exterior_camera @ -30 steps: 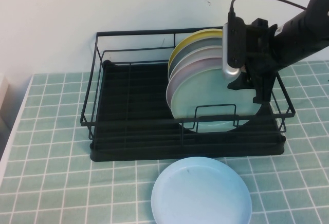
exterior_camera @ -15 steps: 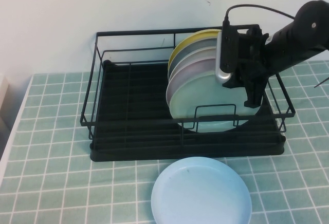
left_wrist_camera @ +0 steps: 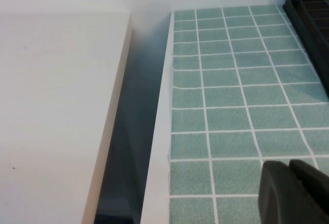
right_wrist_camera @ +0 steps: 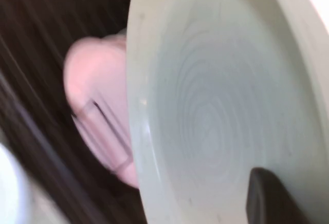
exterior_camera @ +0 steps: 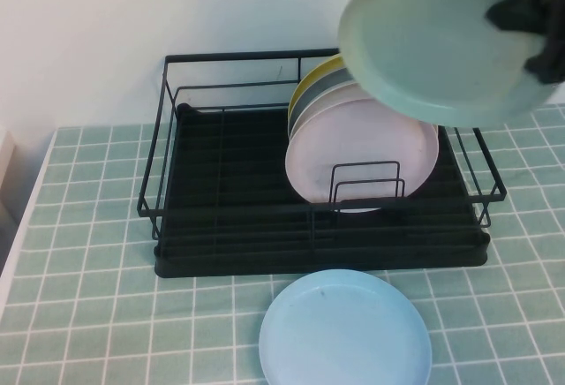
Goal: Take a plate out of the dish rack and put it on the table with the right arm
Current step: Place the plate from the table
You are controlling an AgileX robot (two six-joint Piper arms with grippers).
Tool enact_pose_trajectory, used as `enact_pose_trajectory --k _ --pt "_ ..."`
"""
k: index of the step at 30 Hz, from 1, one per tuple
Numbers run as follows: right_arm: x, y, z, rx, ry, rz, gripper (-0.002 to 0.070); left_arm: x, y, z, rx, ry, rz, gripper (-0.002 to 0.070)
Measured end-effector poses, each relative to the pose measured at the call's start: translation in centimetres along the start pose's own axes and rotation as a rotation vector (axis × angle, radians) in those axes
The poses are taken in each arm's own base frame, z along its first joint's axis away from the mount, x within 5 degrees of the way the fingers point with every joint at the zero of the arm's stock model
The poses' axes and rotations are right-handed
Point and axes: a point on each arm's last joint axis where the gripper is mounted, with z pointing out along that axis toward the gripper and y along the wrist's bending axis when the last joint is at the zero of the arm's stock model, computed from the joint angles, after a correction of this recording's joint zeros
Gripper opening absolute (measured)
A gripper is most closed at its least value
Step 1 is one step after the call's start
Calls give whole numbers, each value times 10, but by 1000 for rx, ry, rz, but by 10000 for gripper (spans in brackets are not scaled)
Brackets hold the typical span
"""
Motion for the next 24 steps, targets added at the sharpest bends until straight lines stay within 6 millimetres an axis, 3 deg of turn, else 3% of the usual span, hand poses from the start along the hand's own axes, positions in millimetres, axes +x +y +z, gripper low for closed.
enact_pose_trajectory --k 2,4,6,8,11,17,24 --pt "-2 5 -37 -4 -13 168 125 0 0 0 0 0 0 -3" --pt "2 15 -61 -45 7 309 124 0 0 0 0 0 0 -3" --pt "11 30 -75 -114 43 440 124 0 0 0 0 -2 0 -3" --pt "24 49 -74 -199 79 546 124 0 0 0 0 -2 0 -3" --pt "47 80 -61 -319 125 678 124 0 0 0 0 -2 0 -3" --pt "92 132 -7 -496 192 877 124 0 0 0 0 -2 0 -3" --pt "97 147 49 -638 107 937 124 0 0 0 0 -2 0 -3"
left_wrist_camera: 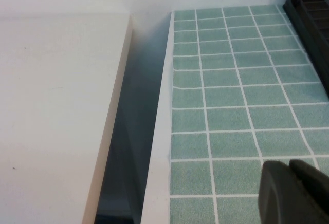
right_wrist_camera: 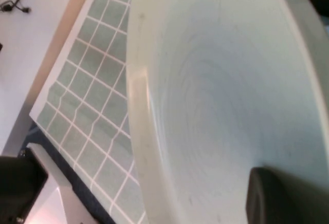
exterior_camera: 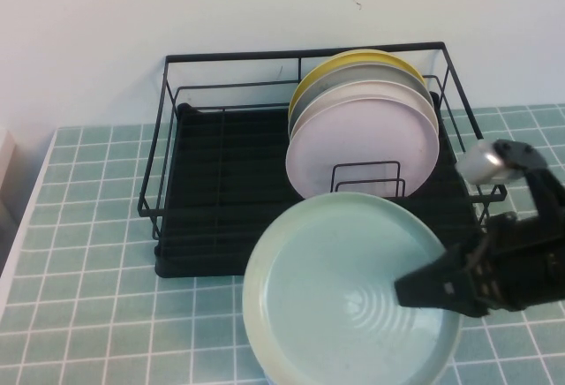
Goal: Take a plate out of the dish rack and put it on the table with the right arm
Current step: Place the plate from the table
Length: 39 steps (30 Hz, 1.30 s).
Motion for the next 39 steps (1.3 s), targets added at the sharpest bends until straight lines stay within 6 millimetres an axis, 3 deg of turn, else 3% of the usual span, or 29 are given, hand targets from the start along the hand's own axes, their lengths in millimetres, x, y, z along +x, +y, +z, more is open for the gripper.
enact_pose_trajectory --k 7,11,19,24,27,33,39 --pt "-2 -33 44 -8 44 44 124 0 0 0 0 0 0 -3" --pt "1 -43 55 4 70 23 124 0 0 0 0 0 0 -3" --pt "0 -44 55 16 56 -75 153 0 0 0 0 0 0 -3" --pt "1 -46 58 14 62 -99 336 0 0 0 0 0 0 -3" --pt "1 -48 60 15 67 -117 396 0 0 0 0 0 0 -3" --pt "-12 -45 55 27 81 -229 418 0 0 0 0 0 0 -3" --pt "-35 -32 35 65 175 -381 419 0 0 0 0 0 0 -3"
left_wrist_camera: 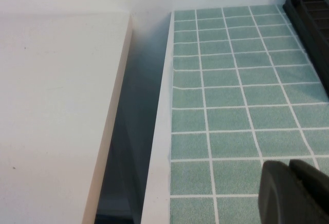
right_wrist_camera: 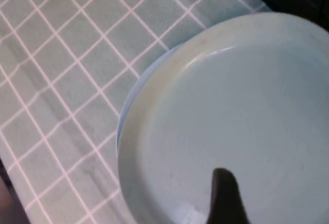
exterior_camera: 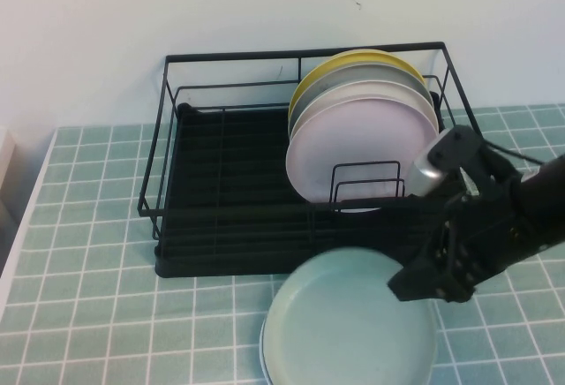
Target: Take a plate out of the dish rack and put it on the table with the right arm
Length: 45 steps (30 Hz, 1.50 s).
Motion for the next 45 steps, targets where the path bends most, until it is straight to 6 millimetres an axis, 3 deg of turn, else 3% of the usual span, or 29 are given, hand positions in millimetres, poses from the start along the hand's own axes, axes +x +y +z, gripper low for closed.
enact_pose_trajectory --k 5,9,13,16,19,24,32,39,45 --pt "-9 1 -25 49 181 -42 405 0 0 0 0 0 0 -3" --pt "-16 7 -52 120 249 12 312 0 0 0 0 0 0 -3" --pt "-22 30 -87 171 116 -27 182 0 0 0 0 0 0 -3" --pt "-18 58 -123 227 -67 -89 81 0 0 0 0 0 0 -3" --pt "-1 87 -154 296 -231 -152 24 0 0 0 0 0 0 -3" --pt "40 118 -182 402 -437 -217 2 0 0 0 0 0 0 -3" --pt "103 142 -181 468 -575 -256 -1 0 0 0 0 0 0 -3" --pt "122 148 -173 408 -528 -234 -1 0 0 0 0 0 0 -3" --pt "133 136 -162 488 -403 -267 -1 0 0 0 0 0 0 -4"
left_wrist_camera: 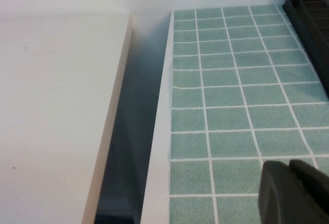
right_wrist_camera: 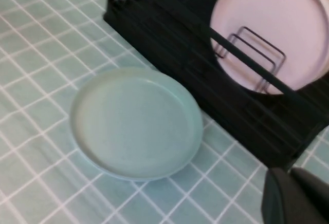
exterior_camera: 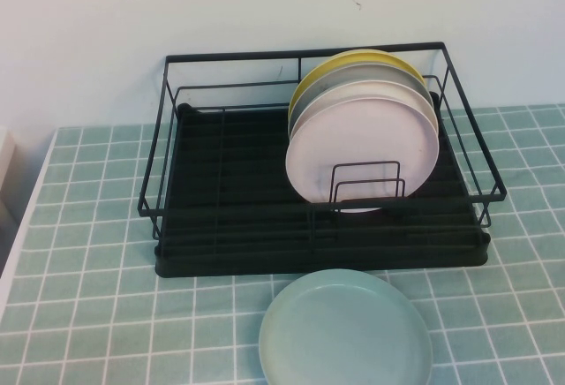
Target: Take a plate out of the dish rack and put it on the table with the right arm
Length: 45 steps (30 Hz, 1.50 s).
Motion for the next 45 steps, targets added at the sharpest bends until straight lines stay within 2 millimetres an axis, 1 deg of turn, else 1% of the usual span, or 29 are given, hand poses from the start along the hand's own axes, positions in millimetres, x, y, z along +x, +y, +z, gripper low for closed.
enact_pose_trajectory --k 6,9,10,13,16,19,23,26,28,34,45 --pt "1 -7 5 98 -86 2 -1 0 0 0 0 0 0 -3" --pt "7 -12 15 184 -175 15 -1 0 0 0 0 2 0 -3" --pt "13 -14 19 221 -200 19 -1 0 0 0 0 2 0 -3" --pt "35 -14 26 325 -259 46 -1 0 0 0 0 2 0 -3" --pt "57 -12 25 422 -287 83 -1 0 0 0 0 2 0 -3" --pt "80 -10 24 546 -278 122 -1 0 0 0 0 2 0 -3" --pt "112 -5 28 687 -246 169 -1 0 0 0 0 2 0 -3" --pt "137 -2 38 740 -211 234 -1 0 0 0 0 2 0 -3" --pt "145 0 41 733 -179 277 -1 0 0 0 0 2 0 -3" --pt "157 5 46 684 -67 348 -1 0 0 0 0 2 0 -3" --pt "156 8 48 617 -72 326 -1 0 0 0 0 2 0 -3"
